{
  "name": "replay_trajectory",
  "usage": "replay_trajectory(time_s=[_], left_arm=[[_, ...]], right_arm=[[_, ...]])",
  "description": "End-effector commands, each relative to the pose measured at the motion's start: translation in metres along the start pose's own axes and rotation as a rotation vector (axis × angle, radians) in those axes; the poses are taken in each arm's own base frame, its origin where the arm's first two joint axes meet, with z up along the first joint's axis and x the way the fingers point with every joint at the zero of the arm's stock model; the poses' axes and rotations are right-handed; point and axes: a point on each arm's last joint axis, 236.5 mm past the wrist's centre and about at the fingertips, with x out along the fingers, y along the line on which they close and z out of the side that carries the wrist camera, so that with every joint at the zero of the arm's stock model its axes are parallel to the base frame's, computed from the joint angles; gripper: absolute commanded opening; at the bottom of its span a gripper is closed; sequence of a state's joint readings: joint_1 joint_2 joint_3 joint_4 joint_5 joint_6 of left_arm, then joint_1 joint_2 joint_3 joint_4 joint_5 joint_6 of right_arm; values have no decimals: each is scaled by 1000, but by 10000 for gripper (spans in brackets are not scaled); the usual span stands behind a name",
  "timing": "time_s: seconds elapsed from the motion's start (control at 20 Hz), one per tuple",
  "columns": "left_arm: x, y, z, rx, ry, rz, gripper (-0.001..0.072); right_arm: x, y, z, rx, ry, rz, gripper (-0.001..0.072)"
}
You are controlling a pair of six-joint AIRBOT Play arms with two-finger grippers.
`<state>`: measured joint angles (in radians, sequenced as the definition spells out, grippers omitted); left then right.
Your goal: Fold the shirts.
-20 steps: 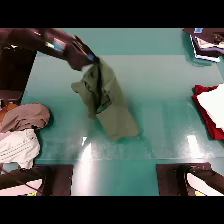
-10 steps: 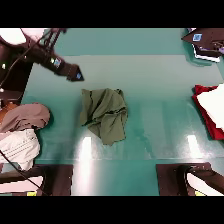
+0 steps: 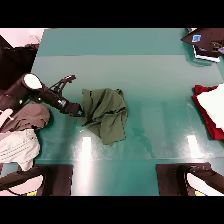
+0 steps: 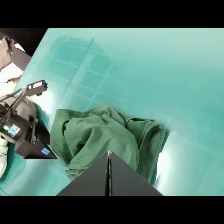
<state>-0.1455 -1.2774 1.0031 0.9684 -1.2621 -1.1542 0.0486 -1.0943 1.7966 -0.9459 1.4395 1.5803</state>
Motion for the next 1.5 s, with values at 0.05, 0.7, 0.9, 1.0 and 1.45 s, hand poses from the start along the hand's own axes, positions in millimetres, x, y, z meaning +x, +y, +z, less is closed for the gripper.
replay_trajectory(time_s=[0.05, 0.7, 0.9, 1.0, 1.45], left_arm=[[20, 6, 3, -14, -79, -20, 614], [-73, -47, 66, 157, -254, -22, 23], [-121, -77, 84, 267, -316, -7, 23], [-135, -76, 90, 300, -335, 40, 23], [-143, -67, 92, 319, -336, 106, 23]], right_arm=[[9, -6, -3, 16, 31, 1, 21], [82, -17, -163, 161, 410, 50, 39], [137, -34, -267, 278, 518, 35, 540], [160, -36, -302, 398, 531, 51, 516], [227, -36, -375, 418, 686, -12, 499]])
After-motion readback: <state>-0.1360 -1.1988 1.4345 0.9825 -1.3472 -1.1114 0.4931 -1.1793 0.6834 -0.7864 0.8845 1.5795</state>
